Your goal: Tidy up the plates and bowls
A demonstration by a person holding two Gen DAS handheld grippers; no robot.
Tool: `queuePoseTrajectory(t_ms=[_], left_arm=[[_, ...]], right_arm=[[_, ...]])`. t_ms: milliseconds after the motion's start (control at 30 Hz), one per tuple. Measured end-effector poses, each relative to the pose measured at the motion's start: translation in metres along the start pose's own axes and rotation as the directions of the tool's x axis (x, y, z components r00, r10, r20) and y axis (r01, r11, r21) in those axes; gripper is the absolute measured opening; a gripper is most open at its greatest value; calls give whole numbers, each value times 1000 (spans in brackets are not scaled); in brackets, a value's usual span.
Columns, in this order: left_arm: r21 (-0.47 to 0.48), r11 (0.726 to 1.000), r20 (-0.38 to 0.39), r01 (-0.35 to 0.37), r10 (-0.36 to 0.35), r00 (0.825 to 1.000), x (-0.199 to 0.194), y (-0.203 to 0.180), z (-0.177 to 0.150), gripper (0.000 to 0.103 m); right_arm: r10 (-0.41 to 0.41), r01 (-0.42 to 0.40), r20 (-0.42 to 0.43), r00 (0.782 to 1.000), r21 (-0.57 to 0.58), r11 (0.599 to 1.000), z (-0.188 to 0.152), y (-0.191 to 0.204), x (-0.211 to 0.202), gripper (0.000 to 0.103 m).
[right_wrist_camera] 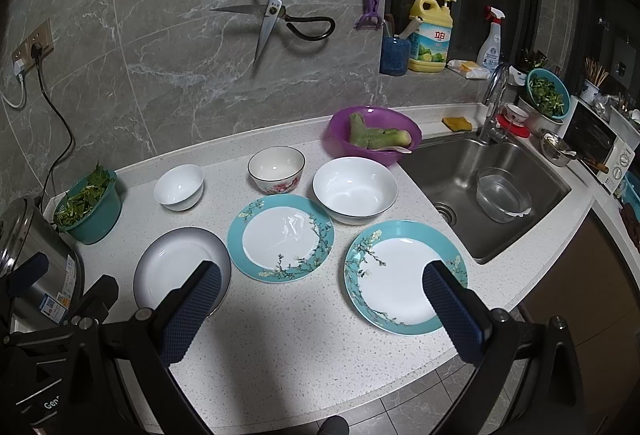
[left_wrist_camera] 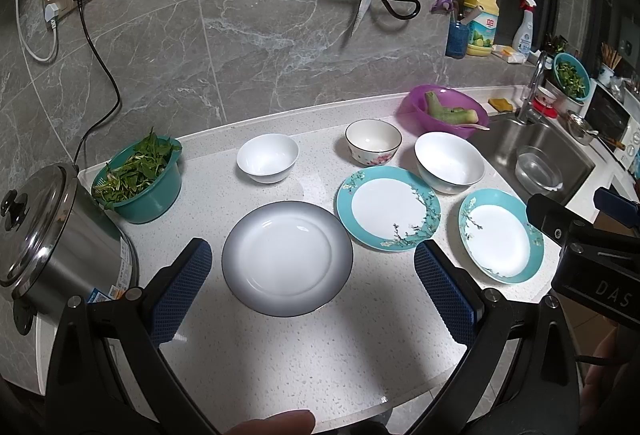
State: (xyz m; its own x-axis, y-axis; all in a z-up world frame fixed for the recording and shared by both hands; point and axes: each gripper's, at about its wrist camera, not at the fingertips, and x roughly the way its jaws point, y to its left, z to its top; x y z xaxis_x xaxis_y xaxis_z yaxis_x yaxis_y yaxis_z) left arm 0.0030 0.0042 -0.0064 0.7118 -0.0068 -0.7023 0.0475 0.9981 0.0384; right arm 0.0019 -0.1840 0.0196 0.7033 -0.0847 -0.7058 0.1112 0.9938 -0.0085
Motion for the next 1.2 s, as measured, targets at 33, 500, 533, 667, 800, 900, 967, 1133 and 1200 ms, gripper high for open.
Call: queuePoseTrajectory(t_ms=[33, 500, 533, 667, 800, 900, 967, 1133, 1200], left_arm=[[-1, 1000, -1, 1, -1, 1000, 0, 0, 0, 103], [-4, 1000, -9, -5, 5, 1000, 8, 0, 4, 103], [-5, 1000, -10, -5, 5, 1000, 9, 0, 5, 103], [-8, 1000, -14, -9, 9, 1000, 13, 1, 6, 103], [-10, 1000, -15, -10, 9, 1000, 14, 2, 7, 103], [-12, 1000, -17, -12, 12, 1000, 17, 3, 8, 103], [-15, 1000, -19, -13, 13, 1000, 18, 4, 8, 103], [-18, 1000, -23, -18, 17, 1000, 21, 5, 10, 103], [-20, 1000, -26, -24, 23, 999, 23, 4, 10, 103]], right_arm=[[0, 0, -1, 1000, 0, 1000, 0, 0, 0, 103], [0, 0, -6, 1000, -1, 1000, -1, 1, 2, 103], [1, -1, -6, 1000, -2, 1000, 0, 1, 2, 103], [3, -3, -12, 1000, -8, 1000, -3, 10, 13, 103], [1, -1, -13, 1000, -9, 1000, -3, 10, 13, 103], [2, -2, -15, 1000, -9, 1000, -2, 10, 14, 103], [1, -1, -16, 1000, -11, 1000, -1, 10, 14, 103], [8, -8, -23, 1000, -15, 1000, 1, 11, 20, 103], [13, -13, -28, 1000, -16, 1000, 2, 10, 21, 103]])
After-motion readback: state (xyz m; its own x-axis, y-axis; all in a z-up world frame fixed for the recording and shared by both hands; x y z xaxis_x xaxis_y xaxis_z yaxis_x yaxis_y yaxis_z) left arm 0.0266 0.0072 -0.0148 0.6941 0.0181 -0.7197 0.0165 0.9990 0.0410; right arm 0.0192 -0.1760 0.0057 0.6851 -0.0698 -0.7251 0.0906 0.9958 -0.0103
